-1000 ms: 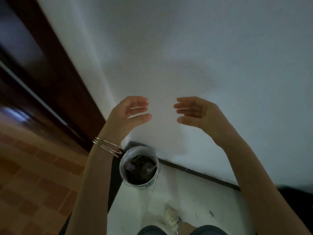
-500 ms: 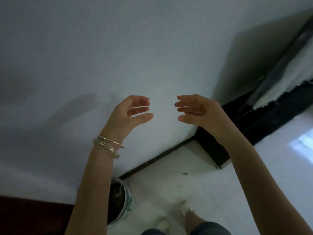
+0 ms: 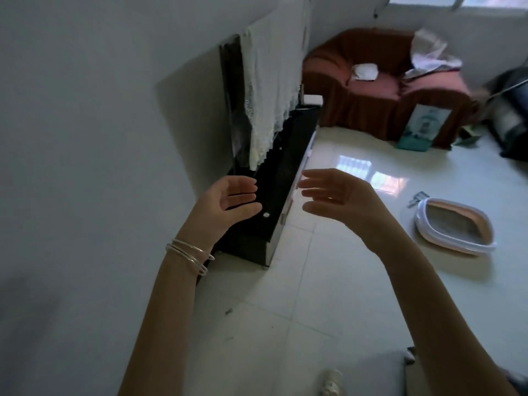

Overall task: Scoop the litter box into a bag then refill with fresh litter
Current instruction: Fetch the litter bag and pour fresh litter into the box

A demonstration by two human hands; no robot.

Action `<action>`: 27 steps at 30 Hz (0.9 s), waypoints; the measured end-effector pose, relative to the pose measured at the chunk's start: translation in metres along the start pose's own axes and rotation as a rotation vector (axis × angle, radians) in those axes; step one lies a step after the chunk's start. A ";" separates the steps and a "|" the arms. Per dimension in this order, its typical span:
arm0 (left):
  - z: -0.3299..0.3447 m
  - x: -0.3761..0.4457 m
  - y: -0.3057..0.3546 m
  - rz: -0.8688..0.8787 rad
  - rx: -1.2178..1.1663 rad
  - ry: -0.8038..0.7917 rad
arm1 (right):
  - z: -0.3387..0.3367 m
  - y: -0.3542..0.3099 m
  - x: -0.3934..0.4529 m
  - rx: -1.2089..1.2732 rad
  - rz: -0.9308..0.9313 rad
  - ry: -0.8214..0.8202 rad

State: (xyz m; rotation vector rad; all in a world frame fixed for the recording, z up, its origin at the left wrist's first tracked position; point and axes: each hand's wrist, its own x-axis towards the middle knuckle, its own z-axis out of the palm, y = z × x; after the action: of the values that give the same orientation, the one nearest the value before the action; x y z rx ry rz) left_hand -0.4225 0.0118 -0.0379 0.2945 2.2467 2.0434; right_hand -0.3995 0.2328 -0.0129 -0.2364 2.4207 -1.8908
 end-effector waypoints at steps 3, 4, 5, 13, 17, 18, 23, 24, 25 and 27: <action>0.052 0.031 0.004 0.002 -0.030 -0.081 | -0.051 0.012 -0.007 -0.001 0.016 0.083; 0.069 0.041 0.005 0.006 -0.030 -0.102 | -0.067 0.016 -0.009 0.003 0.024 0.106; 0.086 0.051 0.005 0.008 -0.034 -0.119 | -0.084 0.021 -0.011 0.006 0.033 0.124; 0.202 0.126 0.010 0.021 -0.081 -0.256 | -0.204 0.053 -0.007 0.002 0.075 0.255; 0.243 0.153 0.016 0.014 -0.060 -0.331 | -0.245 0.062 -0.007 0.028 0.080 0.352; 0.251 0.160 0.017 0.016 -0.054 -0.346 | -0.254 0.064 -0.007 0.041 0.078 0.376; 0.278 0.203 0.017 0.012 -0.045 -0.421 | -0.282 0.077 0.008 0.029 0.096 0.425; 0.282 0.212 0.015 0.005 -0.046 -0.433 | -0.286 0.079 0.013 0.027 0.103 0.433; 0.285 0.222 0.013 -0.001 -0.043 -0.443 | -0.290 0.081 0.018 0.031 0.111 0.443; 0.289 0.244 0.008 0.005 -0.032 -0.462 | -0.296 0.085 0.032 0.031 0.120 0.465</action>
State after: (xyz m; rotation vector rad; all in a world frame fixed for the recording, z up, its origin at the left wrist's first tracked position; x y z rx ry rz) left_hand -0.6037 0.3439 -0.0437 0.6894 1.9295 1.7799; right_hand -0.4797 0.5318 -0.0211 0.3862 2.5942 -2.1146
